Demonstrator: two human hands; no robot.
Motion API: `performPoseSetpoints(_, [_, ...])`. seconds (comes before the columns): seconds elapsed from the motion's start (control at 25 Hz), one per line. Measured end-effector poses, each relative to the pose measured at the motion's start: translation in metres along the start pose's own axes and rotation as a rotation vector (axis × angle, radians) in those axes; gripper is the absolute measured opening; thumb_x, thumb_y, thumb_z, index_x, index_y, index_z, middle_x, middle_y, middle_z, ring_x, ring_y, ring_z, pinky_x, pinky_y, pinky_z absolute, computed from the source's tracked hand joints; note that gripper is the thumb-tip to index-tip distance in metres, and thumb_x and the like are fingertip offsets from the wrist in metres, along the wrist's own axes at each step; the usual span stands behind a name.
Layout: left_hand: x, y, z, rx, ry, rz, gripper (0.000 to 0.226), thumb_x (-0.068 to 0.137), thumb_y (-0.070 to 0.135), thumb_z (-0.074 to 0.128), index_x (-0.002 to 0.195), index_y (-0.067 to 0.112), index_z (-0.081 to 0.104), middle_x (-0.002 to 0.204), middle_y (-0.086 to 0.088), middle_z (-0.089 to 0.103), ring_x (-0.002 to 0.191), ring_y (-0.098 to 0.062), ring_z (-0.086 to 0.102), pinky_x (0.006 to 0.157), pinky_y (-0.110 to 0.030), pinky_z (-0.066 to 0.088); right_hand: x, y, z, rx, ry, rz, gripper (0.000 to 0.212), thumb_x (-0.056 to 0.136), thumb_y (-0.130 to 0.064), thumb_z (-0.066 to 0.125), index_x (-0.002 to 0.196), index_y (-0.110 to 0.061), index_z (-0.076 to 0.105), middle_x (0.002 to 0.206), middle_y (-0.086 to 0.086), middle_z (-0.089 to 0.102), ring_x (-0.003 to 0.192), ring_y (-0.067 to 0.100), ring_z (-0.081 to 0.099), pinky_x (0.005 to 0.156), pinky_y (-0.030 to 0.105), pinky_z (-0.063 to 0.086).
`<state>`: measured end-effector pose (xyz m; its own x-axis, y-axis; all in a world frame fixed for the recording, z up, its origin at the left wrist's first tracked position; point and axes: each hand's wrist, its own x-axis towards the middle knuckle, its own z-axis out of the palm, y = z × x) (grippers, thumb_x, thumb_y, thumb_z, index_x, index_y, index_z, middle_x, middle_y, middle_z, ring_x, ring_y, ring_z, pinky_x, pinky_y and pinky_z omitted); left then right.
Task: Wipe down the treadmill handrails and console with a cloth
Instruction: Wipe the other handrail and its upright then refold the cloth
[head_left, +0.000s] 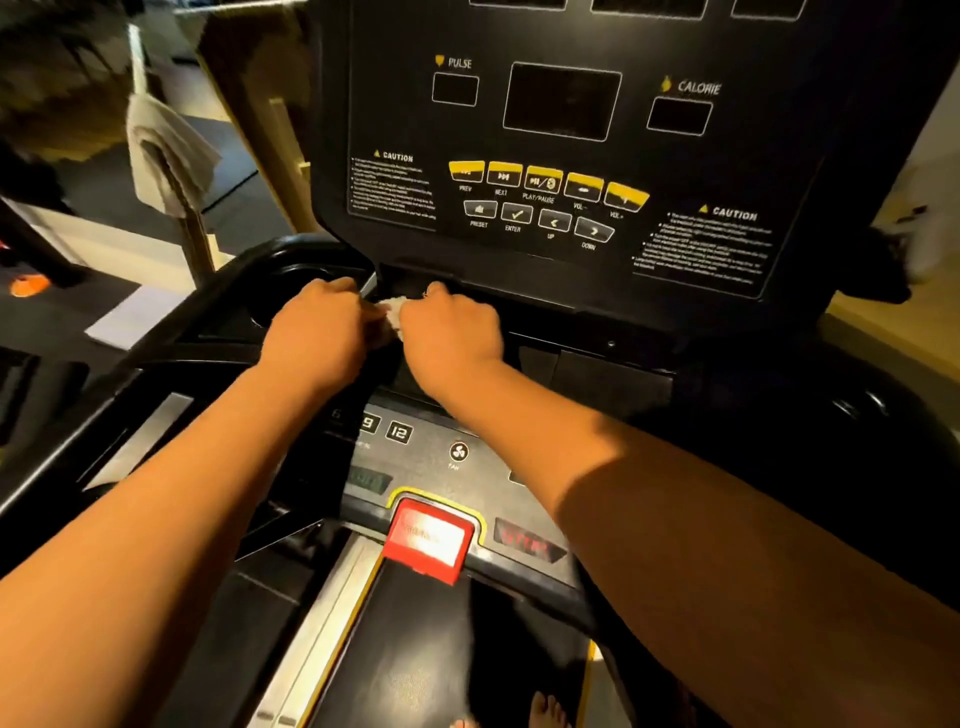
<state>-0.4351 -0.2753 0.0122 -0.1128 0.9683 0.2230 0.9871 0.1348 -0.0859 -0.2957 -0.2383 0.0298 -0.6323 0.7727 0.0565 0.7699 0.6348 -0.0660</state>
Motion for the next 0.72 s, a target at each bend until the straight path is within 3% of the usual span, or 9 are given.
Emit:
performPoseSetpoints(0.2, [0.004,0.007,0.003,-0.069,-0.057,-0.062,0.023,0.085,0.033,0.059,0.096,0.017,0.072,0.096,-0.012,0.057,0.09,-0.038,0.058,0.065,-0.04,0.048,-0.005,0.007,-0.016,-0.042,-0.081,-0.076,0.03,0.095,-0.013,0.044,0.12,-0.014,0.06,0.121,0.014,0.057,0.108,0.035,0.058,0.07,0.036,0.038])
performPoseSetpoints(0.28, [-0.01,0.018,-0.004,-0.095,-0.105,0.021,0.033,0.081,0.04,0.051,0.1,0.022,0.072,0.099,-0.006,0.059,0.093,-0.033,0.062,0.069,-0.039,0.052,-0.021,0.024,-0.02,0.032,-0.181,-0.119,0.03,0.093,-0.015,0.048,0.12,-0.019,0.061,0.118,0.014,0.058,0.103,0.036,0.059,0.073,0.035,0.041])
performPoseSetpoints(0.4, [-0.025,0.042,-0.017,-0.097,-0.197,0.136,0.032,0.082,0.028,0.052,0.11,0.031,0.07,0.103,0.0,0.058,0.1,-0.024,0.059,0.077,-0.037,0.051,-0.057,0.05,-0.026,0.062,-0.263,-0.177,0.028,0.087,-0.014,0.051,0.105,-0.031,0.064,0.104,0.008,0.062,0.087,0.032,0.062,0.072,0.036,0.052])
performPoseSetpoints(0.56, [-0.025,0.095,-0.028,-0.35,-0.271,0.286,0.031,0.085,0.021,0.062,0.112,0.034,0.072,0.107,0.0,0.06,0.103,-0.025,0.059,0.087,-0.038,0.048,-0.104,0.095,-0.041,-0.05,-0.357,-0.026,0.029,0.09,-0.025,0.048,0.113,-0.04,0.058,0.111,-0.005,0.063,0.098,0.021,0.063,0.082,0.034,0.052])
performPoseSetpoints(0.72, [-0.024,0.161,-0.031,-0.392,-0.18,0.3,0.023,0.088,0.024,0.061,0.107,0.022,0.073,0.105,-0.006,0.057,0.095,-0.034,0.061,0.073,-0.04,0.049,-0.129,0.134,-0.041,-0.282,-0.261,0.1,0.026,0.092,-0.04,0.044,0.116,-0.04,0.054,0.11,-0.007,0.05,0.1,0.017,0.06,0.075,0.029,0.048])
